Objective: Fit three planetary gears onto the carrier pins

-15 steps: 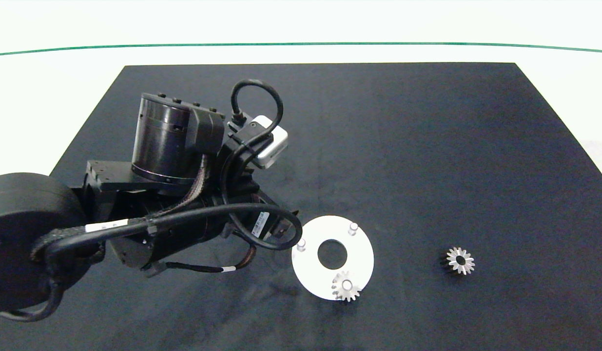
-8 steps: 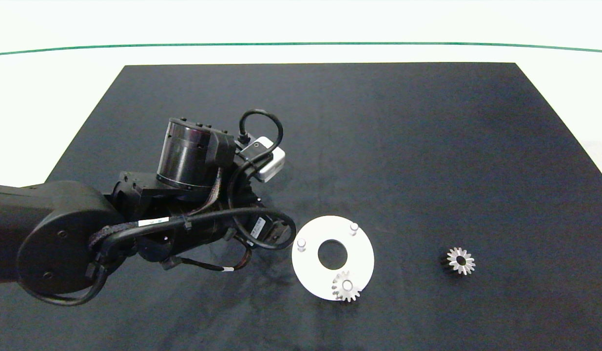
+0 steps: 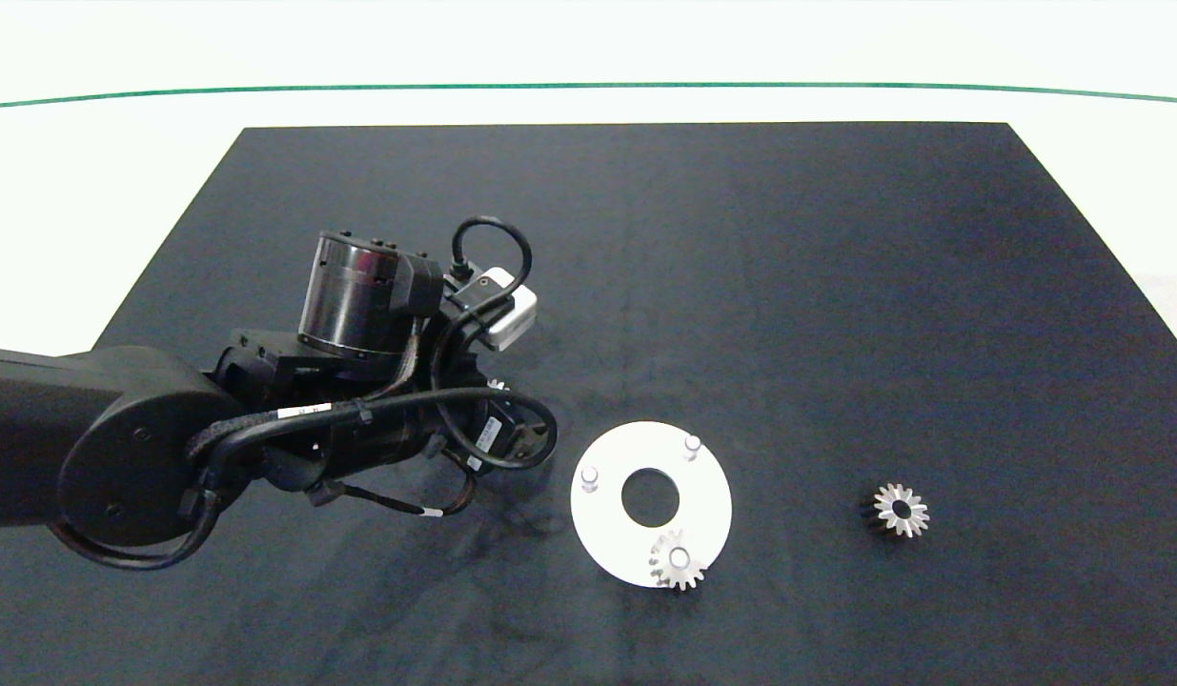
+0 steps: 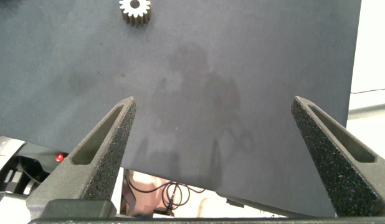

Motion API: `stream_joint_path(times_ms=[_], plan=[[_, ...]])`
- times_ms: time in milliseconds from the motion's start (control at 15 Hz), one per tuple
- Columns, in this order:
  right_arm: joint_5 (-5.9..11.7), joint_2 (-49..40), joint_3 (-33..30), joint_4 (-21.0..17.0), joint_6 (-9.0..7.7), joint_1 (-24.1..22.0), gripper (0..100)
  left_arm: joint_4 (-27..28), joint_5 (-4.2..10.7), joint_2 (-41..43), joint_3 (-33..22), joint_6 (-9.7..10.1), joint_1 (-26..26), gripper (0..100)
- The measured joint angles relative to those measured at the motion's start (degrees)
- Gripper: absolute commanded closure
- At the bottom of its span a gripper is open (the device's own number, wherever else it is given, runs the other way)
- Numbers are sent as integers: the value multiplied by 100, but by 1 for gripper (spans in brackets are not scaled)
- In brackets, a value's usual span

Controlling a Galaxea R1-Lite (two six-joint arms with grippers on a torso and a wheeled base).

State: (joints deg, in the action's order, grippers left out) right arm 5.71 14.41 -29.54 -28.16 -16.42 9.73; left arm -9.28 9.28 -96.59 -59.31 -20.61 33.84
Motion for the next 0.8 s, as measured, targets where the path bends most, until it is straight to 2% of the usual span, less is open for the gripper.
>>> stream_joint_path(times_ms=[67,267,467,800], plan=[[0,-6,0,0,2,0,0,-4,-16,-10,7,2,-27,0],[-1,-22,0,2,-4,0,0,-108,-201,-33,127,4,-144,0],[0,-24,2,0,-4,-2,0,-340,-245,-96,219,6,-226,0],[16,-24,5,2,-6,-4,0,-393,-341,-160,368,2,-262,0]])
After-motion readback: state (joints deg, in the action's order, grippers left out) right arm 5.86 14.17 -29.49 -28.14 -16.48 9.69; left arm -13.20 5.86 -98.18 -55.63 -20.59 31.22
